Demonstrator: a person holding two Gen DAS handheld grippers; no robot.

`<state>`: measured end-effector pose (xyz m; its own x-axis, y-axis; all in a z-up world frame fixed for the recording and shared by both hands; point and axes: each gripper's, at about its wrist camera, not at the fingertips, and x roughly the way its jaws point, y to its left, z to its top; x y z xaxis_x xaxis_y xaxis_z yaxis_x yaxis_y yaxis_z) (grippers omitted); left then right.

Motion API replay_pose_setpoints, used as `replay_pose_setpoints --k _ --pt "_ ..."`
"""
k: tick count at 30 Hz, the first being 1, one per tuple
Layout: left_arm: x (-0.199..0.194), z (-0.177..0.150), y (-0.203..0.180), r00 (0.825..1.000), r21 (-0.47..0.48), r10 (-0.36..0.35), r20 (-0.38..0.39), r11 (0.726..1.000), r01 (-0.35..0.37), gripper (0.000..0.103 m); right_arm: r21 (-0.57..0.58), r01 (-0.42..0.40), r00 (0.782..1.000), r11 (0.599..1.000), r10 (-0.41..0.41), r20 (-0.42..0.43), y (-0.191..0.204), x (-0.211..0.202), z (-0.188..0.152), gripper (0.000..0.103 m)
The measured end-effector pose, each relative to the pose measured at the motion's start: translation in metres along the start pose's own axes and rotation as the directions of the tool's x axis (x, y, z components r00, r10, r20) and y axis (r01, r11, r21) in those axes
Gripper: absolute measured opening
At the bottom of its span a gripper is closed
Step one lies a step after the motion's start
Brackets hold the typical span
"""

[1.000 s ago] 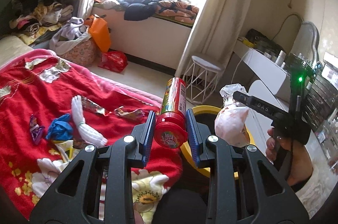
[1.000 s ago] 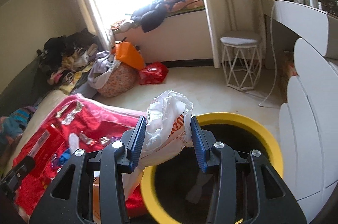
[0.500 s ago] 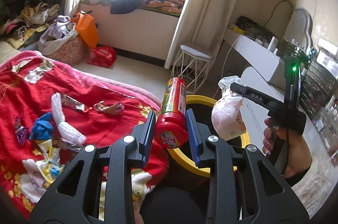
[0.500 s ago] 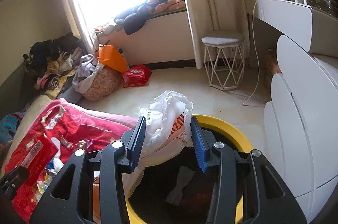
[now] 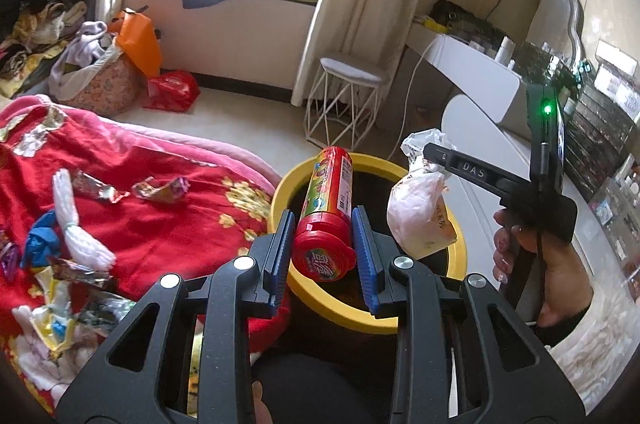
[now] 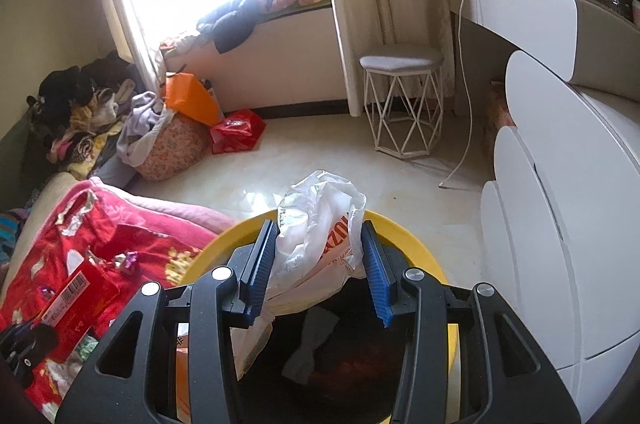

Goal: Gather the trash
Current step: 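Open both grippers to drop the tube and white bag into the bin, then move both open grippers back over the remaining wrappers on the bedspread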

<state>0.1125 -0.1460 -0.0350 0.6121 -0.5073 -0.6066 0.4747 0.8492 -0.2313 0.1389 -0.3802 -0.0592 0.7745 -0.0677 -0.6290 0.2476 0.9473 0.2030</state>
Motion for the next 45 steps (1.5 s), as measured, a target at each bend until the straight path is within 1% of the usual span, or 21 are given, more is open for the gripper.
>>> replay_pose_setpoints --k 9,11,13,14,15,16,17,18,19,21,22,24,27,29,30,36,45 --pt "0.027 -0.004 -0.010 0.998 0.006 -0.021 -0.052 1.000 0.021 0.024 0.001 0.002 0.999 1.000 -0.002 -0.047 -0.015 0.011 -0.005 0.043" --pt "0.032 -0.005 -0.012 0.998 0.003 -0.023 -0.061 1.000 0.024 0.024 0.008 -0.009 0.998 1.000 0.009 -0.059 -0.019 0.013 -0.006 0.047" --pt "0.037 -0.005 -0.014 0.998 0.002 -0.027 -0.065 1.000 0.027 0.024 0.022 -0.018 0.998 1.000 0.020 -0.065 -0.024 0.014 -0.005 0.056" --pt "0.040 -0.004 -0.015 0.997 0.000 -0.031 -0.066 1.000 0.031 0.024 0.033 -0.020 0.998 0.999 0.022 -0.066 -0.026 0.015 -0.005 0.058" --pt "0.043 -0.004 -0.015 0.997 -0.005 -0.042 -0.069 0.999 0.041 0.024 0.048 -0.022 0.997 0.999 0.025 -0.066 -0.030 0.015 -0.005 0.062" --pt "0.046 -0.004 -0.014 0.997 -0.010 -0.046 -0.070 0.999 0.045 0.032 0.062 -0.028 0.997 0.998 0.032 -0.069 -0.033 0.015 -0.005 0.065" --pt "0.048 -0.004 -0.013 0.996 -0.020 -0.052 -0.072 0.999 0.050 0.044 0.068 -0.028 0.997 0.997 0.033 -0.070 -0.034 0.015 -0.005 0.066" --pt "0.049 -0.004 -0.011 0.996 -0.036 -0.051 -0.072 0.998 0.049 0.064 0.072 -0.023 0.997 0.997 0.028 -0.070 -0.035 0.014 -0.005 0.068" --pt "0.048 -0.004 -0.008 0.997 -0.049 -0.045 -0.066 0.998 0.041 0.073 0.073 -0.019 0.997 0.997 0.024 -0.069 -0.036 0.013 -0.004 0.069" --pt "0.045 -0.004 -0.004 0.998 -0.063 -0.027 -0.059 0.998 0.024 0.076 0.075 -0.024 0.998 0.997 0.028 -0.059 -0.036 0.009 -0.004 0.071" --pt "0.042 -0.005 -0.002 0.998 -0.067 -0.010 -0.055 0.998 0.006 0.083 0.073 -0.026 0.998 0.997 0.029 -0.052 -0.033 0.007 -0.003 0.073" --pt "0.033 -0.004 0.003 0.999 -0.071 0.026 -0.028 0.997 -0.028 0.092 0.060 -0.038 0.999 0.997 0.040 -0.034 -0.028 0.001 -0.002 0.075" --pt "0.019 -0.003 0.009 0.998 -0.079 0.068 0.010 0.995 -0.067 0.092 0.033 -0.063 0.998 0.998 0.063 -0.012 -0.014 -0.007 0.000 0.078" --pt "0.010 0.000 0.014 0.995 -0.086 0.092 0.033 0.992 -0.089 0.092 0.011 -0.092 0.996 0.996 0.092 0.005 -0.001 -0.015 0.001 0.079" --pt "0.003 0.001 0.018 0.992 -0.093 0.113 0.051 0.990 -0.108 0.092 0.001 -0.102 0.995 0.995 0.102 0.010 0.003 -0.017 0.002 0.080" --pt "-0.024 0.006 0.035 0.978 -0.121 0.175 0.109 0.979 -0.162 0.092 -0.062 -0.167 0.985 0.984 0.169 0.034 0.037 -0.034 0.004 0.082" --pt "-0.054 0.006 0.060 0.961 -0.173 0.227 0.159 0.965 -0.199 0.092 -0.157 -0.235 0.969 0.959 0.244 0.038 0.089 -0.051 -0.001 0.083"
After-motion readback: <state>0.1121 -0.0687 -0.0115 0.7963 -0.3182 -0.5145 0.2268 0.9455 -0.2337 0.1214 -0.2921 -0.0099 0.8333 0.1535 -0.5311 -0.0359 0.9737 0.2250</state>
